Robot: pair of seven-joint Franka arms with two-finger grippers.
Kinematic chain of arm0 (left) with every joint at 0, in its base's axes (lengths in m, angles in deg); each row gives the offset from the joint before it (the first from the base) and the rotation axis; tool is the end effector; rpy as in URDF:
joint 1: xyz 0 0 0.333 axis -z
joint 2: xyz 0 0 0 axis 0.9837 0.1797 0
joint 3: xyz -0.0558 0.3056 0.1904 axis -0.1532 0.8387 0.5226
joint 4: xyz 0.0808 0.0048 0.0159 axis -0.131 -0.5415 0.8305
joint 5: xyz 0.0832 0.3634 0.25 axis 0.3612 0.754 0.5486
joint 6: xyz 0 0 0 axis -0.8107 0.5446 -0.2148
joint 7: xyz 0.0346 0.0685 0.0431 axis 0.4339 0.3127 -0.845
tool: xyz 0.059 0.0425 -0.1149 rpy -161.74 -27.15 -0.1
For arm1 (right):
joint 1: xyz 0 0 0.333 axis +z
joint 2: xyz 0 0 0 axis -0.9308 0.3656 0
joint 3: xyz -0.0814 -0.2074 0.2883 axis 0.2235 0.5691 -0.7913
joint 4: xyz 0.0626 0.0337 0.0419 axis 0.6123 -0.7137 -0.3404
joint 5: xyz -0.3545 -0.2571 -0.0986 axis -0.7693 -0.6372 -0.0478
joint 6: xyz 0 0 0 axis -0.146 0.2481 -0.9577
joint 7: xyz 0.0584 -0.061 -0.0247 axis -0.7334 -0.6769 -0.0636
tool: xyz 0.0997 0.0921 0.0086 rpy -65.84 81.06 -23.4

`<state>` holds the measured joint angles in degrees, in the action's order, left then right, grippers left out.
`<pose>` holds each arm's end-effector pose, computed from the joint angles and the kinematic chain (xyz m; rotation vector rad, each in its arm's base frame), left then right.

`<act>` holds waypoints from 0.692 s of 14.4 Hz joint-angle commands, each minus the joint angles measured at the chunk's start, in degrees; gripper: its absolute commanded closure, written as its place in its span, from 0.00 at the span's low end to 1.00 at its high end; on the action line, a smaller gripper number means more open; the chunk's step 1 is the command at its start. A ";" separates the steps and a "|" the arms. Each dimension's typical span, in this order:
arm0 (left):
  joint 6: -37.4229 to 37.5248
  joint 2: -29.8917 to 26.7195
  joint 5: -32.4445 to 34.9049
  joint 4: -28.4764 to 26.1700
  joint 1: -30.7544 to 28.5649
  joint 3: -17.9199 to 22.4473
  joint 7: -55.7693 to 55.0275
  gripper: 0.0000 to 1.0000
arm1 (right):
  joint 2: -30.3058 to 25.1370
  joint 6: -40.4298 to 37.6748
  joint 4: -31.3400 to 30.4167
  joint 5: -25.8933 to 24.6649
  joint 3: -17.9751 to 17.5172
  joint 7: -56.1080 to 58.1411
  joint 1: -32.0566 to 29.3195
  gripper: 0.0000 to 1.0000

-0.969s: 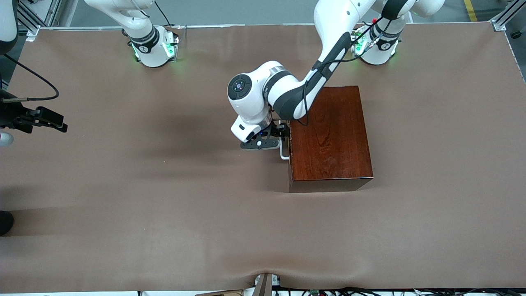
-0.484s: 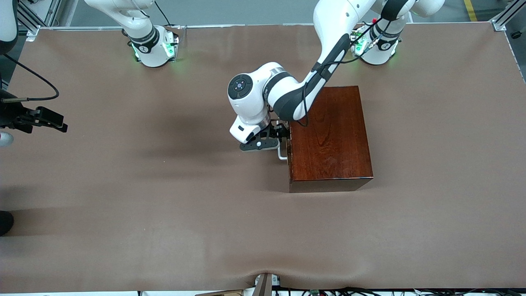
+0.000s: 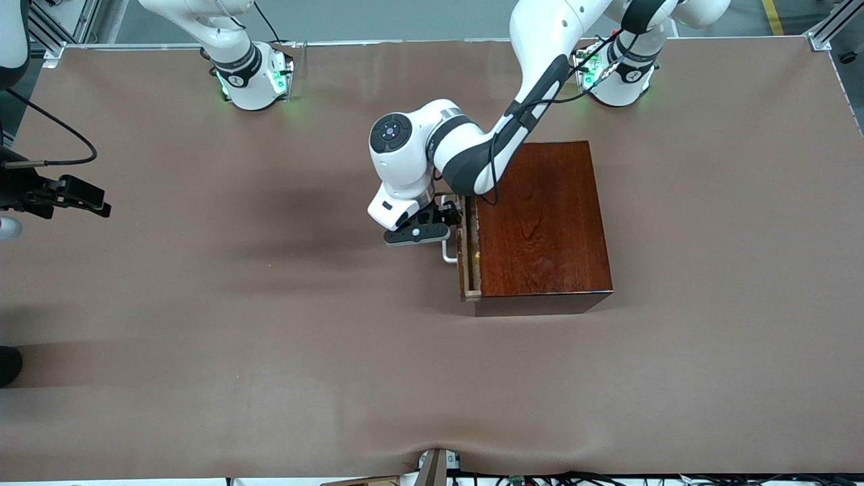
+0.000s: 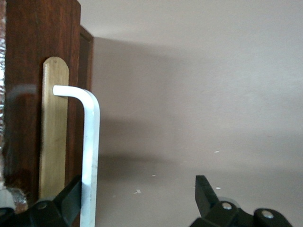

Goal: Open drawer, take yellow block, close drawer
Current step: 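Pull the drawer open by its handle with the left gripper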

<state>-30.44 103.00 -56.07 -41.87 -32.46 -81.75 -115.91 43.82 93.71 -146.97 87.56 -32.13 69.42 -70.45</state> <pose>0.5402 -0.6355 0.2768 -3.0585 -0.1240 -0.1707 0.6470 -0.0374 0.6073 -3.1242 -0.0087 0.0629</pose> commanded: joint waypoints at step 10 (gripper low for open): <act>-16.68 2.95 -3.79 2.60 2.47 -0.89 -2.04 0.00 | -0.50 -0.69 0.54 -0.88 -0.37 -0.84 -0.48 0.00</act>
<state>-44.26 104.28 -58.93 -41.87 -30.65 -82.46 -117.04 43.82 93.71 -146.89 87.56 -32.10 69.41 -70.45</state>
